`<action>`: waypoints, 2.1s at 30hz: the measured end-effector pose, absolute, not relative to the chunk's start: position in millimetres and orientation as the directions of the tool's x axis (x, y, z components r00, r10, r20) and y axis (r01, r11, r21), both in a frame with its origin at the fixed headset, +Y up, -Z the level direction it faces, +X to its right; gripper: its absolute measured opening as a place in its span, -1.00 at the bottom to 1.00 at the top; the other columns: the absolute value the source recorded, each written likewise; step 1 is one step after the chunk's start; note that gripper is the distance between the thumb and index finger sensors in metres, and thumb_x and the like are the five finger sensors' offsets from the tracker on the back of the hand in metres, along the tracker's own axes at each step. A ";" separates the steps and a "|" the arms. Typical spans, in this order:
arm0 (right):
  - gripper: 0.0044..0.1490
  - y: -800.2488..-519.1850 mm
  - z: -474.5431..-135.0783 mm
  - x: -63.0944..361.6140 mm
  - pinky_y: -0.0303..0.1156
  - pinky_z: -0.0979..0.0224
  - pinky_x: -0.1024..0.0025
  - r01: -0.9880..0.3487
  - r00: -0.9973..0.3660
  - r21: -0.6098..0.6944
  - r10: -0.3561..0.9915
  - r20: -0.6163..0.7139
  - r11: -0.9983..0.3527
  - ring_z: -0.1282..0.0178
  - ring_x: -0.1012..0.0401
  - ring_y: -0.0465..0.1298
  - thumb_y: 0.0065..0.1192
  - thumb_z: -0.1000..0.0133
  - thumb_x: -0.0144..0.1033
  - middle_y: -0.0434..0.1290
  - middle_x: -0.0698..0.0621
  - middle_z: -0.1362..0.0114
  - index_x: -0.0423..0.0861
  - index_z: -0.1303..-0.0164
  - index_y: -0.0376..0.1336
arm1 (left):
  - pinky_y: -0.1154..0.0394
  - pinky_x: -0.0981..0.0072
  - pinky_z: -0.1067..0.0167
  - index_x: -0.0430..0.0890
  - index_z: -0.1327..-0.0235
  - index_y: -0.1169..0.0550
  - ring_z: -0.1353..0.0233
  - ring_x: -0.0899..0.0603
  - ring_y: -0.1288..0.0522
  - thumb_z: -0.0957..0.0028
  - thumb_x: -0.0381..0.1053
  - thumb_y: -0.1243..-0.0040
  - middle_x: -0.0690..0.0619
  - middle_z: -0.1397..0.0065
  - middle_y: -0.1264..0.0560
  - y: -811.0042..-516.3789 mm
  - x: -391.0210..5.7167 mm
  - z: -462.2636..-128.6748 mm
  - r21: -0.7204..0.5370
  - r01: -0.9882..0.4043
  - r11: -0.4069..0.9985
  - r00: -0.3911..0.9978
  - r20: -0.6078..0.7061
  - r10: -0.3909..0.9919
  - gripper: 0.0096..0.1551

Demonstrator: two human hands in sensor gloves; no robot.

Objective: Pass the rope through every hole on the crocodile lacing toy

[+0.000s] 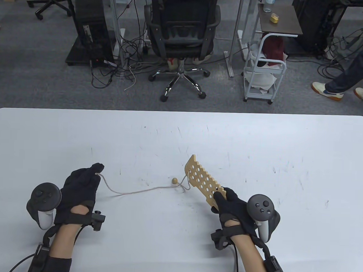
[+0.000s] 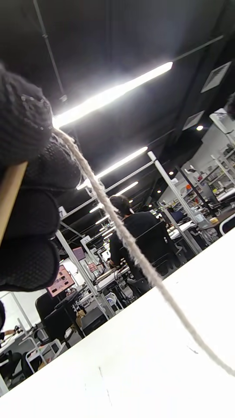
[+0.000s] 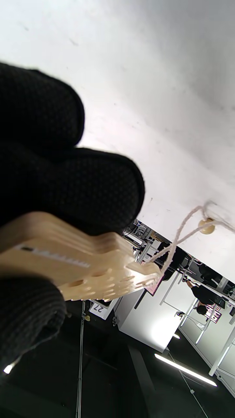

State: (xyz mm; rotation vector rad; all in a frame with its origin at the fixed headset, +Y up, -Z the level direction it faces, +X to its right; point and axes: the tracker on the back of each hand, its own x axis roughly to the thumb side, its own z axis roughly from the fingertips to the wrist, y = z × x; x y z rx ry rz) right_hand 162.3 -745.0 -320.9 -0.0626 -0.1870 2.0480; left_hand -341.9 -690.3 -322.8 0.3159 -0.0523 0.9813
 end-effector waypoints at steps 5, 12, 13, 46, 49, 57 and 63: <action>-0.42 -743.2 -318.5 155.9 0.57 -0.06 0.04 -0.877 -0.472 -0.137 0.879 0.062 -0.461 0.18 0.08 0.77 0.29 -0.02 -0.03 0.70 -0.07 -0.01 -0.10 -0.15 0.38 | -0.20 -0.24 -0.50 0.31 -0.12 -0.73 -0.29 -0.16 -0.50 0.18 0.20 -0.32 0.12 -0.14 -0.53 -689.2 -333.4 -322.9 0.224 -0.799 0.558 0.598 0.203 0.776 -0.47; -0.42 -741.4 -315.2 150.7 0.57 -0.06 0.04 -0.876 -0.477 -0.123 0.875 0.086 -0.466 0.18 0.08 0.77 0.30 -0.02 -0.03 0.70 -0.06 0.00 -0.10 -0.15 0.38 | -0.31 -0.23 -0.47 0.22 -0.05 -0.78 -0.16 -0.14 -0.71 0.24 0.16 -0.47 0.11 -0.06 -0.74 -691.3 -327.5 -323.9 0.193 -0.800 0.568 0.599 0.198 0.776 -0.49; -0.42 -741.1 -314.6 149.7 0.57 -0.06 0.03 -0.876 -0.478 -0.119 0.874 0.089 -0.467 0.18 0.08 0.77 0.30 -0.02 -0.03 0.70 -0.06 -0.01 -0.10 -0.15 0.38 | -0.32 -0.21 -0.46 0.22 -0.04 -0.78 -0.16 -0.13 -0.72 0.24 0.16 -0.48 0.11 -0.06 -0.74 -691.4 -326.8 -324.0 0.192 -0.795 0.575 0.605 0.200 0.770 -0.49; -0.42 -737.8 -308.2 137.4 0.58 -0.06 0.04 -0.872 -0.489 -0.085 0.861 0.138 -0.482 0.18 0.09 0.78 0.31 -0.02 -0.02 0.71 -0.06 0.01 -0.10 -0.14 0.39 | -0.64 0.14 -0.23 0.38 -0.13 -0.66 0.33 0.05 -0.93 0.07 0.17 -0.41 0.16 -0.07 -0.79 -707.0 -317.2 -333.0 0.069 -0.810 0.583 0.586 0.159 0.795 -0.55; -0.42 -738.2 -308.3 135.6 0.58 -0.06 0.04 -0.890 -0.455 -0.059 0.878 0.147 -0.452 0.18 0.09 0.78 0.31 -0.02 -0.02 0.71 -0.06 0.01 -0.10 -0.14 0.39 | -0.62 0.10 -0.24 0.26 -0.19 -0.66 0.29 0.03 -0.92 0.09 0.26 -0.28 0.11 -0.06 -0.80 -709.0 -317.5 -332.9 0.058 -0.829 0.556 0.558 0.160 0.814 -0.47; -0.42 -737.6 -307.0 129.3 0.57 -0.06 0.04 -0.902 -0.427 -0.006 0.888 0.172 -0.432 0.18 0.08 0.78 0.31 -0.02 -0.02 0.71 -0.06 0.01 -0.10 -0.14 0.39 | -0.46 -0.06 -0.36 0.20 -0.14 -0.70 0.08 0.00 -0.70 0.10 0.12 -0.26 0.04 -0.12 -0.64 -710.9 -313.9 -332.0 0.031 -0.857 0.515 0.513 0.148 0.845 -0.50; -0.42 -737.8 -306.5 125.1 0.57 -0.07 0.04 -0.911 -0.394 0.045 0.898 0.194 -0.409 0.18 0.08 0.78 0.31 -0.01 -0.03 0.71 -0.06 0.01 -0.10 -0.14 0.40 | -0.46 -0.09 -0.36 0.14 -0.17 -0.69 0.05 -0.01 -0.72 0.09 0.01 -0.31 0.02 -0.16 -0.64 -714.9 -309.3 -333.1 -0.003 -0.870 0.492 0.488 0.131 0.863 -0.50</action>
